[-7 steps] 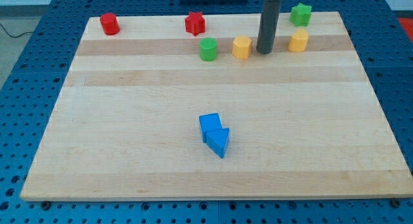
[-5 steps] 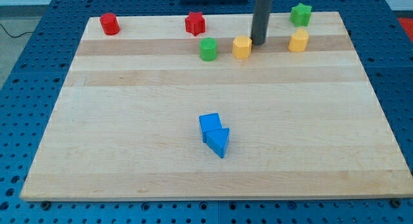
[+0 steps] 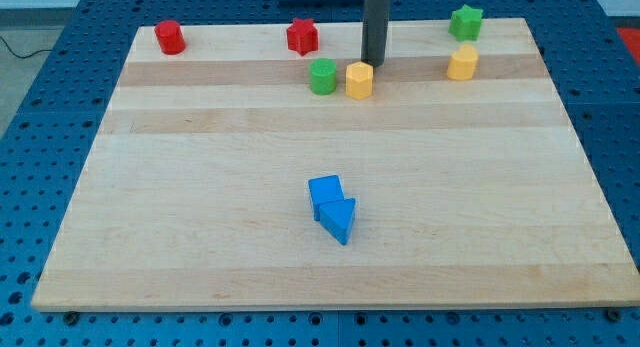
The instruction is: Move the yellow hexagon to the bottom left of the green circle
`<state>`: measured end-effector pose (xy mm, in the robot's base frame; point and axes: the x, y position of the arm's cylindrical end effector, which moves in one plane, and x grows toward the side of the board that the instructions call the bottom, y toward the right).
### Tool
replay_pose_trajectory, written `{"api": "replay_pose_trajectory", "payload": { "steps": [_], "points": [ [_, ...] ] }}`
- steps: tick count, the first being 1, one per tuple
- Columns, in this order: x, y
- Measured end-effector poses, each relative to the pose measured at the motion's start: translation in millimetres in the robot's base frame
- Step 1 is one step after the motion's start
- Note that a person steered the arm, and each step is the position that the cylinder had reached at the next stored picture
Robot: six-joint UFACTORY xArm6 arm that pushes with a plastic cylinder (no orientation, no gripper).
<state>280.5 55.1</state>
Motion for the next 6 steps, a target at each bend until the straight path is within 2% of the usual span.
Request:
{"api": "replay_pose_trajectory", "payload": {
  "steps": [2,5,6],
  "points": [
    [74.6,-12.0],
    [78.1,-13.9],
    [78.2,-58.1]
  ]
}}
